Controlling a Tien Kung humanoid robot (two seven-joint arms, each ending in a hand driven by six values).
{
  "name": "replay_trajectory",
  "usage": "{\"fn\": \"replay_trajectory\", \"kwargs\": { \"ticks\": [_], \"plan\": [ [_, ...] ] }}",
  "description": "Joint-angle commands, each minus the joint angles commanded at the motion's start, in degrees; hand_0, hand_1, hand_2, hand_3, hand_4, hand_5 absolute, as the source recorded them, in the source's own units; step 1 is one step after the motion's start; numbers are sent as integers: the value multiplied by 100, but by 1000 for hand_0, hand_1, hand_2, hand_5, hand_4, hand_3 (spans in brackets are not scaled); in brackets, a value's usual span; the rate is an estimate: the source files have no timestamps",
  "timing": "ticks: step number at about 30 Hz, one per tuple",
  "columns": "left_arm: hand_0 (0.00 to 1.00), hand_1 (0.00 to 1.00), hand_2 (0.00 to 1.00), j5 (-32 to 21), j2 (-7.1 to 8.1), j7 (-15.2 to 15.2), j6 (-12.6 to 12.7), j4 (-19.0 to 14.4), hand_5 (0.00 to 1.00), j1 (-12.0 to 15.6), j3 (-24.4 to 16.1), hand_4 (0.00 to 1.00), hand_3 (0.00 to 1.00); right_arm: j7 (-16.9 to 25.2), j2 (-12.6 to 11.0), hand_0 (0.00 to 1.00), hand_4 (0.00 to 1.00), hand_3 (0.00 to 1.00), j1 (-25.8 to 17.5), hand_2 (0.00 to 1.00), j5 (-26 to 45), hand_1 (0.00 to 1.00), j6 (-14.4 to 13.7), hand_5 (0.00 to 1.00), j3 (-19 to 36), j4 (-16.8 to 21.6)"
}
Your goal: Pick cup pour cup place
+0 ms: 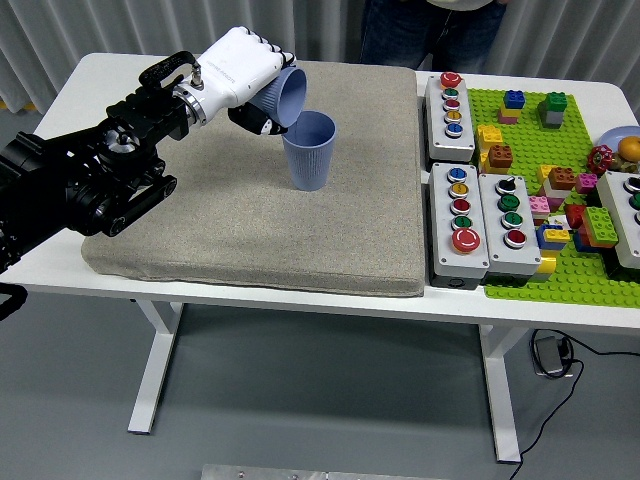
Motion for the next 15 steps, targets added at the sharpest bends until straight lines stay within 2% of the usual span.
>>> {"fn": "replay_trajectory", "kwargs": {
  "ticks": [15],
  "plan": [
    [477, 473, 527, 69, 3, 10, 2, -62, 281, -21, -33, 809, 531, -2, -3, 693, 2, 597, 32, 602, 0, 662, -10, 247, -19, -2]
  ]
}}
